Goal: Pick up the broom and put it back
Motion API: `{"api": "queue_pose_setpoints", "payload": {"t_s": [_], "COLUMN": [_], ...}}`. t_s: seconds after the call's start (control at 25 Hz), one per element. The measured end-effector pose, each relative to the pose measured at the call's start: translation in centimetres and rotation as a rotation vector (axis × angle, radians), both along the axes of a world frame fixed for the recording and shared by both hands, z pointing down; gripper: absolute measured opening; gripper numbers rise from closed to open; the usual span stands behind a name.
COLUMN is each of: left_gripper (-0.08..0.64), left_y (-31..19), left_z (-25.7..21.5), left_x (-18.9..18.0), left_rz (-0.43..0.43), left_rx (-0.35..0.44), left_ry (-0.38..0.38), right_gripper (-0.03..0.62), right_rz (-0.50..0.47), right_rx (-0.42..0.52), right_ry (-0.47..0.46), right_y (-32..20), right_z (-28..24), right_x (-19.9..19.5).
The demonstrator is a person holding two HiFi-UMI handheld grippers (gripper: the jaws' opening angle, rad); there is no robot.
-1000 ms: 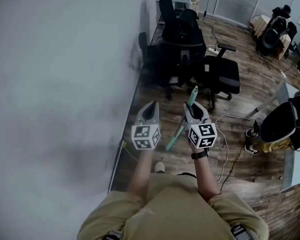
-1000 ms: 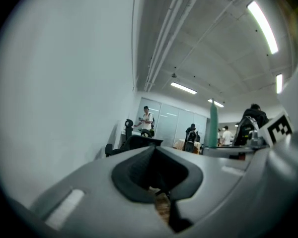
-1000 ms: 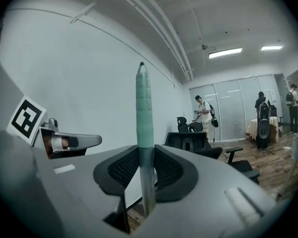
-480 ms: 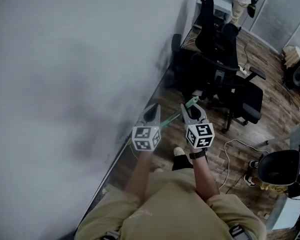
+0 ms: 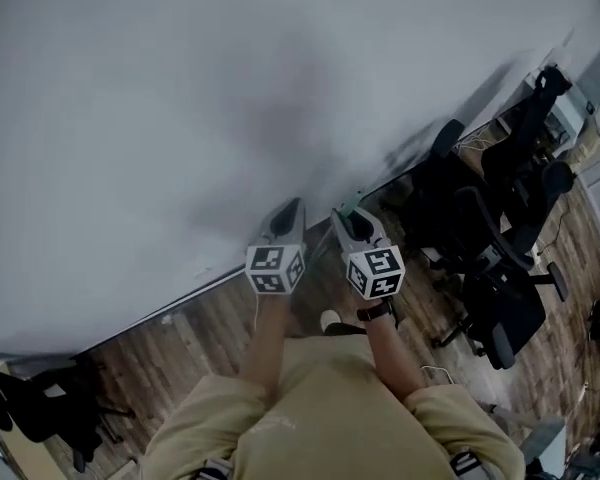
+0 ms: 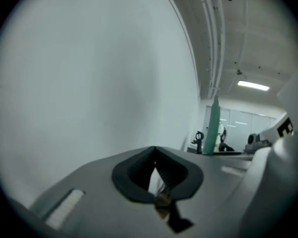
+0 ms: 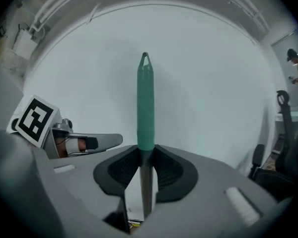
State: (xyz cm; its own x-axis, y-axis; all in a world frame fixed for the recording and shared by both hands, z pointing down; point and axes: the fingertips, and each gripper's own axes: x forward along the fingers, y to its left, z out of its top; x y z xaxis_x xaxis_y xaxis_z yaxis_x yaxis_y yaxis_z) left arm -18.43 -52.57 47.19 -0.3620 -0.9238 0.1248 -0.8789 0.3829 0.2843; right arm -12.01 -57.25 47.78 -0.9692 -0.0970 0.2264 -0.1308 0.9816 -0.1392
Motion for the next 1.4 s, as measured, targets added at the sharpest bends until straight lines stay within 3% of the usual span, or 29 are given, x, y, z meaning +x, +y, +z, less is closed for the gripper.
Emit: {"api": "queue_pose_setpoints", "payload": {"t_s": [0.2, 0.48, 0.84, 1.12, 1.4], "left_gripper": [0.002, 0.002, 0.002, 0.002, 0.002], "left_y": [3.1, 10.7, 14.9, 16.4, 16.6], "left_z": [2.0, 9.2, 19.2, 26.6, 30.6], "left_x": [-1.2, -2.2, -2.5, -1.1, -0.6], "left_rz": [-0.173, -0.383, -0.451, -0.444, -0.421], "left_rx": [-0.015, -0.144, -0.210, -0.242, -0.272], "left_ry": [0.020, 0.135, 0.242, 0.324, 0.367], "right_gripper": [0.094, 0.095, 0.092, 0.094, 0.089], "right_rz": [-0.206, -0.318, -0.363, -0.402, -0.462], "right_rx": [-0.005, -0.023, 0.009, -0.006, 0.061], "right_ry": [0.057, 0.251, 0.490, 0.567, 0.644], "right_y": [1.8, 3.7, 6.0, 8.2, 9.9], "right_z": [3.3, 13.9, 29.8, 37.8, 44.1], "right_x": [-3.4, -5.7, -4.4, -5.3, -7.8]}}
